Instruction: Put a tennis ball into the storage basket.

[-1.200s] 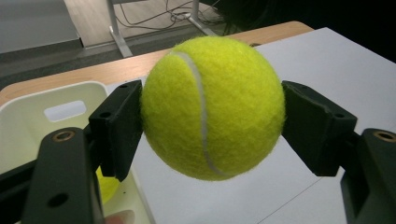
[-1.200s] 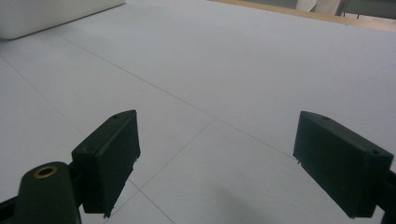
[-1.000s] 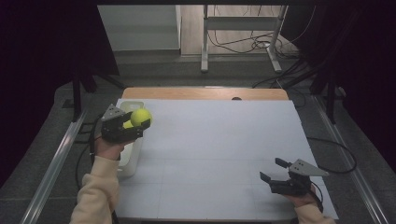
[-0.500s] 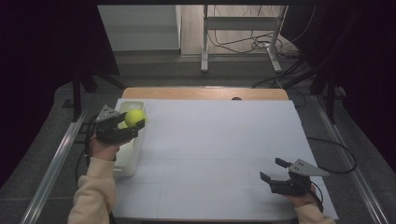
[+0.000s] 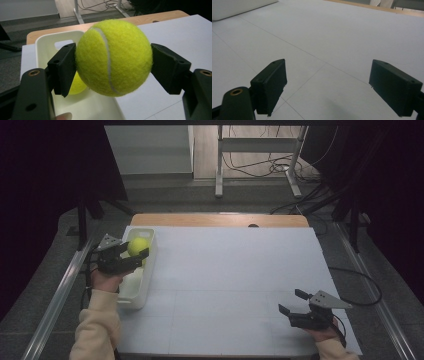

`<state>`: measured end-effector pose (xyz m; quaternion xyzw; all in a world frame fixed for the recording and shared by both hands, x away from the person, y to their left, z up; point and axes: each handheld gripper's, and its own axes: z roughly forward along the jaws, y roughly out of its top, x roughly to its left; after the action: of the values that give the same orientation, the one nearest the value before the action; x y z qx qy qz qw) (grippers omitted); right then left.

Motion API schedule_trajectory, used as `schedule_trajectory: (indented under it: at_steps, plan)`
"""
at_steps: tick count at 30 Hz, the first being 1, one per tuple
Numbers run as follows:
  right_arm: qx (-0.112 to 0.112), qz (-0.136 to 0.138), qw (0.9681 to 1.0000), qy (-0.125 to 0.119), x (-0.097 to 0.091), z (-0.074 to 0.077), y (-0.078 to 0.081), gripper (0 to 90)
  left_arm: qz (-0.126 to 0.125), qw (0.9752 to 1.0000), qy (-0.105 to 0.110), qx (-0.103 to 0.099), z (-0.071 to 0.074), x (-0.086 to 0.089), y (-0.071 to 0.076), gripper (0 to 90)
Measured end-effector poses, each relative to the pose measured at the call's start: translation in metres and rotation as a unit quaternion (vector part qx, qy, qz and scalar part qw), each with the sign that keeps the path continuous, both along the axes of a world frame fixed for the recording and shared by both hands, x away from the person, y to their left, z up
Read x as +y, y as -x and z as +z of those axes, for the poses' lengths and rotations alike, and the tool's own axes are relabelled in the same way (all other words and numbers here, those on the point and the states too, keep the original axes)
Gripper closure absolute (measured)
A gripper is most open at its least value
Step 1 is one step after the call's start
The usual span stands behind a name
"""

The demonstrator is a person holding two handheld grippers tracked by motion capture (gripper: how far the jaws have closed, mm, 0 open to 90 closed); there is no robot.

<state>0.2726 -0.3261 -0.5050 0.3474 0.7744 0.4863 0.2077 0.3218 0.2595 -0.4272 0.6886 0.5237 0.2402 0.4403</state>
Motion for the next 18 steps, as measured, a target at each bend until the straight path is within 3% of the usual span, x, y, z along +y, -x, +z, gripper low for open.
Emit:
schedule_trajectory:
  at_steps: [10,18]
  plan:
    - [0.0,0.0,1.0,0.0,-0.0001,0.0,0.0,15.0,0.019,0.9998,0.002,0.008,-0.0037,0.0109,0.0014,26.0]
    - [-0.001,0.001,1.0,0.001,0.0001,-0.0002,0.0,15.0,0.02,0.9997,-0.001,0.012,-0.0048,0.0117,0.0006,25.9]
